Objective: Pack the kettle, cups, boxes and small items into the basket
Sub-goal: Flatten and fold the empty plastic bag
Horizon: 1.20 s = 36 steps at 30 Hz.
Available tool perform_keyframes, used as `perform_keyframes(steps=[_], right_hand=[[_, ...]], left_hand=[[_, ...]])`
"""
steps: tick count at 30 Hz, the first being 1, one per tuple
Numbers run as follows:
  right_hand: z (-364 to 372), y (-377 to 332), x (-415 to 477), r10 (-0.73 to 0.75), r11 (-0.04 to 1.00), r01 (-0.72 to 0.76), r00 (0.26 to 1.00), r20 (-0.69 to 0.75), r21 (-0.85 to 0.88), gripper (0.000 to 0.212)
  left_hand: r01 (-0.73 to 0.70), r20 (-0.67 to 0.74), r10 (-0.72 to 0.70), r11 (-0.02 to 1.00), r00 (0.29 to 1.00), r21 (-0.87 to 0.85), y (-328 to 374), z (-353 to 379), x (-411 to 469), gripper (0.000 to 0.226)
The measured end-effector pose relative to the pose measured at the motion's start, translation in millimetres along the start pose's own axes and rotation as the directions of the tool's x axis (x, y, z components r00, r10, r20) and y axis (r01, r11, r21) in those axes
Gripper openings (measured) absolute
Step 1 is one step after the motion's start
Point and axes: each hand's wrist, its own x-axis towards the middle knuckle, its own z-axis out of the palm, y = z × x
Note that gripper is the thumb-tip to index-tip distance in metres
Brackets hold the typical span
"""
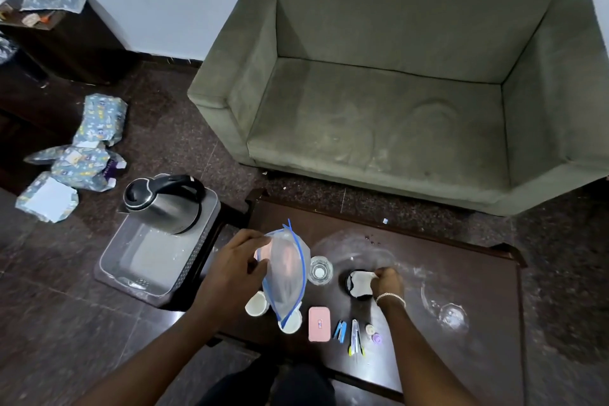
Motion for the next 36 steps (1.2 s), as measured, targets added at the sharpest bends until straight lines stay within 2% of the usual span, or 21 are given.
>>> perform_keyframes(steps=[6,10,11,13,15,17,19,20,21,22,24,26,28,29,31,33,36], right_hand=[[10.3,5.7,1.0,0.033,0.999,-0.033,0.999,0.006,-0.001,0.035],[2.1,0.4,-2.9,-0.021,0.998,0.022,1.000,0.019,-0.053,0.047],[-1.2,-5.2,-6.8,-0.066,0.997,0.065,0.998,-0.018,-0.046,0.050],[-6.5,-21.0,-22.6,-0.234,0.969,0.243,0.962,-0.143,0.051,0.048],[-11.0,-42.3,-50.0,-0.397,0.851,0.461,0.878,-0.267,0.251,0.038],[-14.3,-59.9,-78.1,-0.545,0.688,0.635,0.771,-0.328,0.350,0.032],[-11.5,-69.8,-101.7,-0.719,0.575,0.775,0.632,-0.289,0.263,0.039],[-7.5,-72.2,-110.8,-0.781,0.553,0.817,0.576,-0.241,0.161,0.046],[-2.6,-73.5,-116.7,-0.813,0.558,0.830,0.551,-0.187,0.022,0.051],[2.1,-75.6,-120.3,-0.817,0.576,0.806,0.561,-0.134,-0.140,0.054],[7.9,-78.5,-123.0,-0.750,0.617,0.674,0.661,-0.042,-0.406,0.050],[7.8,-78.3,-121.3,-0.677,0.655,0.607,0.736,0.007,-0.450,0.031],[2.9,-74.3,-117.0,-0.651,0.723,0.623,0.759,0.009,-0.298,0.015],[-1.6,-72.5,-115.0,-0.650,0.742,0.640,0.760,0.021,-0.201,0.012],[-14.7,-72.0,-112.2,-0.661,0.748,0.663,0.748,0.064,-0.024,0.009],[-29.6,-74.1,-109.3,-0.665,0.746,0.656,0.738,0.111,0.114,0.007],[-50.3,-74.8,-102.6,-0.688,0.720,0.625,0.701,0.190,0.301,0.011]], left_hand=[[-0.018,0.003,0.018,1.000,1.000,-0.009,4.8,3.8,2.4,0.034],[-0.008,-0.004,0.008,0.999,1.000,-0.045,8.7,6.7,3.5,0.034],[-0.008,-0.002,0.008,0.999,1.000,-0.053,8.5,8.2,4.7,0.033],[-0.005,0.003,0.005,0.997,1.000,-0.076,8.1,11.6,8.2,0.033],[0.003,0.002,-0.003,0.995,1.000,-0.102,7.7,15.0,12.7,0.032],[0.018,-0.012,-0.020,0.995,1.000,-0.099,8.4,20.5,17.7,0.029],[0.054,-0.010,-0.056,0.992,0.998,-0.110,9.0,25.6,21.6,0.025],[0.074,-0.011,-0.076,0.990,0.997,-0.124,9.9,27.4,23.0,0.023],[0.093,-0.020,-0.097,0.985,0.995,-0.145,10.8,29.4,24.2,0.021],[0.117,-0.031,-0.124,0.978,0.992,-0.174,11.5,30.7,25.3,0.019],[0.187,-0.033,-0.206,0.936,0.978,-0.299,11.2,32.9,27.0,0.017],[0.260,0.009,-0.291,0.841,0.957,-0.475,9.8,33.8,29.2,0.017],[0.261,0.019,-0.307,0.771,0.951,-0.581,6.7,34.1,32.0,0.012],[0.241,-0.001,-0.302,0.763,0.953,-0.599,4.3,33.7,33.1,0.019],[0.224,0.001,-0.280,0.769,0.960,-0.598,-3.9,30.2,34.6,0.059],[0.243,0.137,-0.202,0.770,0.970,-0.590,-16.4,26.7,36.1,0.095],[0.286,0.431,-0.028,0.787,0.902,-0.547,-29.3,23.9,36.5,0.114]])
